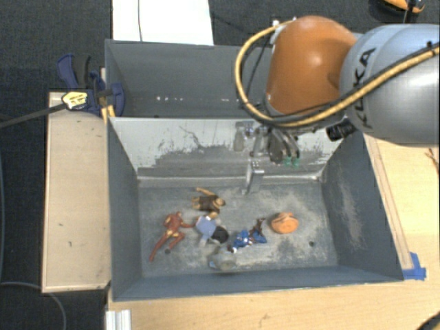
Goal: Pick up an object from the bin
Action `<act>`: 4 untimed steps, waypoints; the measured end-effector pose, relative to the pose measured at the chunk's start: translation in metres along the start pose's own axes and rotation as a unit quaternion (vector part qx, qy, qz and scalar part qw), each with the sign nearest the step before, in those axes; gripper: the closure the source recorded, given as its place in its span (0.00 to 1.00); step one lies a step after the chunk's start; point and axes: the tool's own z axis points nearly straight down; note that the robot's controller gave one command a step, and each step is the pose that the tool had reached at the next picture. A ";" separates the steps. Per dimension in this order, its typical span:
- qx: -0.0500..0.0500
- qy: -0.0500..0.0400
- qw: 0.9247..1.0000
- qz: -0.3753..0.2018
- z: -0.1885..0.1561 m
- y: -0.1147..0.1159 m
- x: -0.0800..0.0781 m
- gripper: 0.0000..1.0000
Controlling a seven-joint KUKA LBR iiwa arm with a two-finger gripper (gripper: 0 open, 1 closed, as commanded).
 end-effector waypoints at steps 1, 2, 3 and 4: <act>0.000 -0.004 1.000 0.001 -0.005 -0.001 -0.001 0.00; 0.000 0.001 0.997 -0.078 -0.026 -0.022 0.039 0.00; 0.000 -0.006 0.995 -0.103 -0.010 -0.039 0.063 0.00; -0.001 -0.004 0.999 -0.033 0.033 -0.070 0.062 0.00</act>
Offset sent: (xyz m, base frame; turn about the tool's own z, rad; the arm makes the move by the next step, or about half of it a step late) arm -0.0762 -0.0487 0.0548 -0.2962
